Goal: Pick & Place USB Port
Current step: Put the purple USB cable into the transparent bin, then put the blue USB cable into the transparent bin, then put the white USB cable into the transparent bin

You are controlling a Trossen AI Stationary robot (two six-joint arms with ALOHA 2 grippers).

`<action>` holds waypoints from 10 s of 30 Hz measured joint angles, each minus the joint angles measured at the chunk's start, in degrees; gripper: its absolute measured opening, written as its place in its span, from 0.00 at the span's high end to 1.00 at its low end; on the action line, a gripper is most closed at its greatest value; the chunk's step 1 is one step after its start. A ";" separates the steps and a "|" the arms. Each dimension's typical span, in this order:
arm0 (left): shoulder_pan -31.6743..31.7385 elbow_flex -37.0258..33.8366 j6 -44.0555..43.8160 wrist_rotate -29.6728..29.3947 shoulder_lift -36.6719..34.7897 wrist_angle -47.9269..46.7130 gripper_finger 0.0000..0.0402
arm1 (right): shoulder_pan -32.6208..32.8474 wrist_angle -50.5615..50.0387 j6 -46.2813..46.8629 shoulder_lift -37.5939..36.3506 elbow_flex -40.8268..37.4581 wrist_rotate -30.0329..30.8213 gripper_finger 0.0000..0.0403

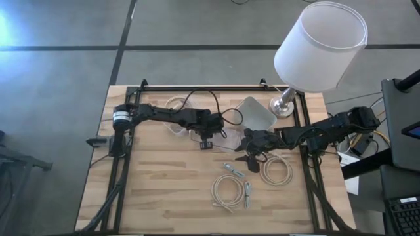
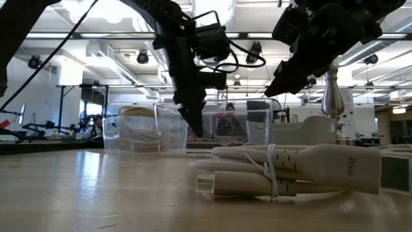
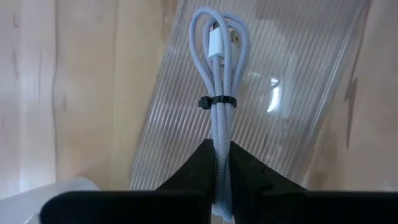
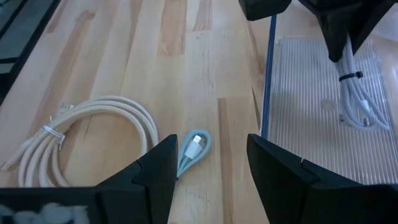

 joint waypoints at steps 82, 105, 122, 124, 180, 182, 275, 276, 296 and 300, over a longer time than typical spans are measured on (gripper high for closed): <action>-10.97 -28.15 -2.32 -1.03 -42.58 23.56 0.69 | 8.01 -4.48 11.82 27.10 12.13 2.27 0.80; -10.97 -28.20 -3.05 -1.01 -42.58 23.52 0.69 | 8.63 -11.15 11.02 26.47 23.18 -10.54 0.90; -11.52 -28.44 -6.29 6.00 -42.58 21.99 0.69 | 8.72 -17.91 3.51 26.45 30.11 -10.03 0.89; -12.13 -28.59 -6.29 9.15 -42.58 22.04 0.69 | 8.74 -17.91 2.11 26.45 31.22 -10.02 0.89; -16.81 -29.33 -6.91 9.48 -45.42 21.81 0.80 | -12.86 -31.42 -7.88 33.62 38.49 2.58 0.84; -16.81 -29.33 -6.89 9.50 -45.42 21.81 0.80 | -12.87 -31.40 -7.91 34.28 38.55 2.94 0.82; -16.76 -29.00 3.43 5.46 -45.49 24.61 0.80 | 27.48 -47.05 80.45 37.18 38.42 -1.08 0.91; -16.76 -29.00 3.45 5.46 -45.49 24.60 0.80 | 27.44 -47.31 79.59 36.93 38.53 -1.15 0.92; -16.76 -29.03 2.33 5.43 -45.51 22.87 0.80 | 19.33 -47.24 39.57 22.85 42.14 14.46 0.91; -16.77 -29.03 1.78 5.46 -45.49 22.88 0.80 | 11.86 -47.07 27.43 21.21 42.14 14.10 0.91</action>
